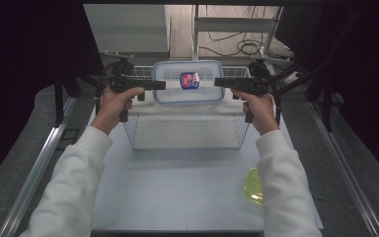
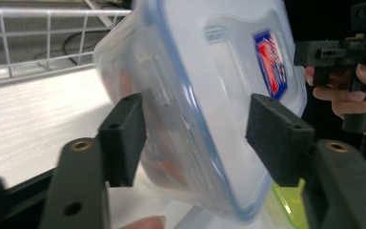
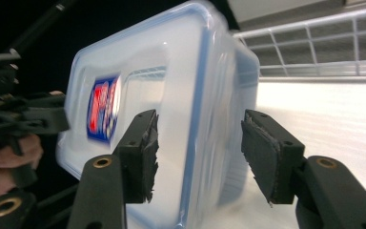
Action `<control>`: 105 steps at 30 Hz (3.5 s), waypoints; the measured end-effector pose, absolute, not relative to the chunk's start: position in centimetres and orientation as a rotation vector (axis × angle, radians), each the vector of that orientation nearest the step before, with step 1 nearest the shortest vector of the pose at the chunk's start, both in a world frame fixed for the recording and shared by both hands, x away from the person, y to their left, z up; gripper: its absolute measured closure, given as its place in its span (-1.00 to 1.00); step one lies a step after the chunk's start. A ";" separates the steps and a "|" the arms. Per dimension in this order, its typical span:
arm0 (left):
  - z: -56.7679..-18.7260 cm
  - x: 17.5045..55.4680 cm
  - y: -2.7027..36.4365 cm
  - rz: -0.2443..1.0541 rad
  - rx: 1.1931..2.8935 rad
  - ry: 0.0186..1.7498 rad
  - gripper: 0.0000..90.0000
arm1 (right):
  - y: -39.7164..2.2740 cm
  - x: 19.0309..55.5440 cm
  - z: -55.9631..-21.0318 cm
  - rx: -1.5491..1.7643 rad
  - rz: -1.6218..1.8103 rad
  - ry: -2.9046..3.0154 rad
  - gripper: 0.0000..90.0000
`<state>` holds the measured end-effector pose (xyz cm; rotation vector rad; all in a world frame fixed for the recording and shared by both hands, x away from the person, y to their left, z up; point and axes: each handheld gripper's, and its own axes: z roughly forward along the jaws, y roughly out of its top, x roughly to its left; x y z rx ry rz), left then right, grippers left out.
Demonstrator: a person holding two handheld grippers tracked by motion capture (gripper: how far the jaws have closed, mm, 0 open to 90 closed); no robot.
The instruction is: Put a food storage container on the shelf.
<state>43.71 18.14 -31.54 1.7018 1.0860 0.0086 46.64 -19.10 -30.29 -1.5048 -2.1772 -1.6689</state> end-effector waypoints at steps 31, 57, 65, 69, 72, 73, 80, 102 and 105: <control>-30.9 39.3 19.1 0.156 1.699 1.069 0.01 | -21.2 43.1 -30.0 -1.453 -1.728 -2.288 -0.07; -34.3 38.0 14.7 0.063 1.811 0.906 1.00 | -21.6 42.3 -32.0 -1.402 -1.719 -2.314 -0.02; -34.6 39.1 16.2 0.077 1.787 0.975 1.00 | -21.6 42.0 -32.0 -1.386 -1.734 -2.308 -0.04; -34.7 39.6 16.7 0.082 1.774 1.005 1.00 | -21.3 41.9 -32.3 -1.370 -1.726 -2.321 -0.04; -34.8 39.9 17.0 0.083 1.767 1.023 1.00 | -21.2 41.8 -32.3 -1.362 -1.722 -2.321 -0.04; -34.9 40.0 17.1 0.081 1.764 1.028 1.00 | -21.1 41.8 -32.4 -1.352 -1.720 -2.325 -0.05; -35.0 40.3 17.2 0.090 1.755 1.052 1.00 | -21.1 41.8 -32.7 -1.347 -1.715 -2.327 -0.05; -37.7 32.3 18.7 0.128 1.774 1.074 0.06 | -23.4 37.6 -35.9 -1.309 -1.722 -2.378 -0.15; -39.1 31.2 18.9 0.132 1.787 1.078 -0.14 | -23.8 36.5 -36.8 -1.288 -1.721 -2.373 -0.17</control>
